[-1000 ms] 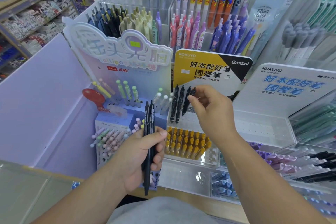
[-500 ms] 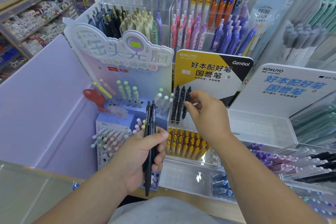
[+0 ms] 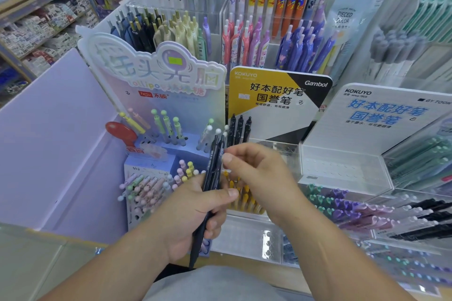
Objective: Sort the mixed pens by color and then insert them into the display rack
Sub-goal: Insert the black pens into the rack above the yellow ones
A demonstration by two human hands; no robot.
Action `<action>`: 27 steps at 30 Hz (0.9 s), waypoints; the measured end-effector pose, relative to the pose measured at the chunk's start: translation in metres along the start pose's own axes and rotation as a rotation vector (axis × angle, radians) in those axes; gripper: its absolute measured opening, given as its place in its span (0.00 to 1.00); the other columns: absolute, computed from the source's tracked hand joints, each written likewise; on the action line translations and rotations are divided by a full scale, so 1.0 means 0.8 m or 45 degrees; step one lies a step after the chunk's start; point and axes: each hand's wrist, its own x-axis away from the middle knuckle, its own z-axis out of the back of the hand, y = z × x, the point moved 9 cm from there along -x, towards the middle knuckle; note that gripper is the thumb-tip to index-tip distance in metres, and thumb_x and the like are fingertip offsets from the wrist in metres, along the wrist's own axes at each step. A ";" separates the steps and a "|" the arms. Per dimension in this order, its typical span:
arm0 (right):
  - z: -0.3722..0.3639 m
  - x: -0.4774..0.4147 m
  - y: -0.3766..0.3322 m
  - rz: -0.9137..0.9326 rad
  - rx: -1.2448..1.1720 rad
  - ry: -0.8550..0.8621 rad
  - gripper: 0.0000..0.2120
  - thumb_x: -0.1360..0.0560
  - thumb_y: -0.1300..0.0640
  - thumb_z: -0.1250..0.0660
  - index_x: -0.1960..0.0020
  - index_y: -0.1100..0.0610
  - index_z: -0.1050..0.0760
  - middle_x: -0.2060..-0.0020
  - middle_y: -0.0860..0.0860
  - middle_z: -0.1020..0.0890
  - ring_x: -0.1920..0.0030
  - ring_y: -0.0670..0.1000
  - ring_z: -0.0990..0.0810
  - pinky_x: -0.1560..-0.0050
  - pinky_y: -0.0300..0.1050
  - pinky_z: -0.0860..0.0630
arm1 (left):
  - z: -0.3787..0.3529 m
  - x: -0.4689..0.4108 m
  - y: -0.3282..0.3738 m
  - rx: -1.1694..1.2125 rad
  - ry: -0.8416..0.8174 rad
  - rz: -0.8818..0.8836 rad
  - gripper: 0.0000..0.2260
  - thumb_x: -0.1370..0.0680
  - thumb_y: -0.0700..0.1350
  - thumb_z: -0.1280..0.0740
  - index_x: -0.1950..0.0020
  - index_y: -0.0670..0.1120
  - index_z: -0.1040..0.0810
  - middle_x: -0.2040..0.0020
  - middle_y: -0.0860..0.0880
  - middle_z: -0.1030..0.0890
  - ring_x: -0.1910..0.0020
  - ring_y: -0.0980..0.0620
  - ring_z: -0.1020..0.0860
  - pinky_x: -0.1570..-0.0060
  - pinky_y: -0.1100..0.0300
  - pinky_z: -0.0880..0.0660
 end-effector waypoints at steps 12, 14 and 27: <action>0.013 0.007 0.011 -0.065 -0.252 -0.003 0.10 0.22 0.60 0.31 0.49 0.67 0.23 0.64 0.56 0.19 0.68 0.52 0.24 0.61 0.49 0.27 | -0.019 0.007 -0.005 -0.073 -0.134 0.091 0.08 0.29 0.43 0.29 0.52 0.43 0.22 0.68 0.46 0.29 0.76 0.52 0.35 0.77 0.63 0.40; 0.015 0.008 0.010 -0.052 -0.257 0.000 0.09 0.21 0.61 0.34 0.49 0.68 0.23 0.62 0.58 0.19 0.67 0.52 0.24 0.60 0.51 0.26 | -0.017 0.006 -0.005 -0.068 -0.092 0.070 0.09 0.27 0.45 0.28 0.54 0.40 0.23 0.68 0.45 0.26 0.77 0.52 0.34 0.78 0.63 0.40; 0.043 0.010 -0.004 0.078 -0.117 0.137 0.02 0.24 0.58 0.29 0.55 0.56 0.19 0.69 0.46 0.18 0.66 0.46 0.20 0.63 0.39 0.22 | -0.003 0.001 -0.025 0.013 0.041 0.089 0.14 0.26 0.43 0.31 0.43 0.38 0.21 0.66 0.43 0.24 0.79 0.53 0.37 0.78 0.64 0.42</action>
